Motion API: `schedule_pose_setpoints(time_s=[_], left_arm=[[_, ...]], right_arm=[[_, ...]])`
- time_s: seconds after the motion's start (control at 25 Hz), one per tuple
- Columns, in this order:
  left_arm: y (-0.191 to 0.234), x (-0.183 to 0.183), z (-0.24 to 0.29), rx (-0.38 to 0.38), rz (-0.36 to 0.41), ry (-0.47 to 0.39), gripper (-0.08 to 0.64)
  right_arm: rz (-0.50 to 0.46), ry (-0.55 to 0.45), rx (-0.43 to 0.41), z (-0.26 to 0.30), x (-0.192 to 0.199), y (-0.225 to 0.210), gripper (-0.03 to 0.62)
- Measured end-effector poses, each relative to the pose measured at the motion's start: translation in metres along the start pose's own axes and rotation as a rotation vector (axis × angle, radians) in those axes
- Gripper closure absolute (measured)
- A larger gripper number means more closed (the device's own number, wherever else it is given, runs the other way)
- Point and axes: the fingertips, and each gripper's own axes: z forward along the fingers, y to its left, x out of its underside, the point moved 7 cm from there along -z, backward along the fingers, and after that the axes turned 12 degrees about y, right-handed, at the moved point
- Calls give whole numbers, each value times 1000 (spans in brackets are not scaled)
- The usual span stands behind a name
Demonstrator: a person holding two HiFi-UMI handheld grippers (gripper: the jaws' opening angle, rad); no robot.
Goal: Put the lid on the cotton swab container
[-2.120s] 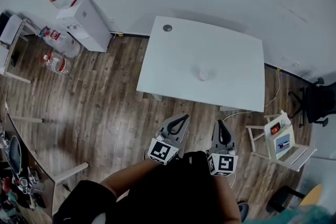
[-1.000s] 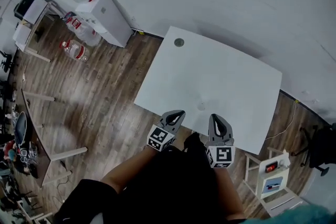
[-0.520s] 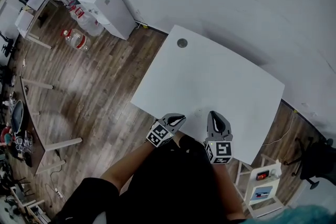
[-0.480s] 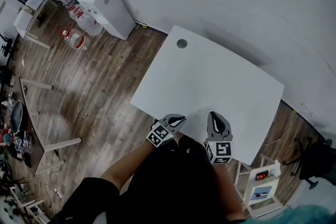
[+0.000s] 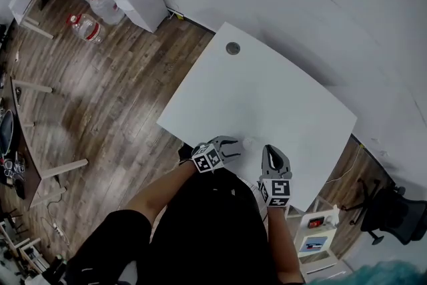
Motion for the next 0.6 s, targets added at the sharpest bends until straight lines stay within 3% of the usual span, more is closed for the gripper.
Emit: schedule_pose_setpoints(time_s=[0.2,0.52,0.6], left_arm=[[8,-1,15,-41,68,20,310],[15,-14,41,-25,126,44,287],[13,-15,45,-15,143,45,280]], right_arm=[[-30,58,-41,15,11,2,558],[-78,156,-66,36,29,2,555],[-77,191,-94,42,35,4,493]])
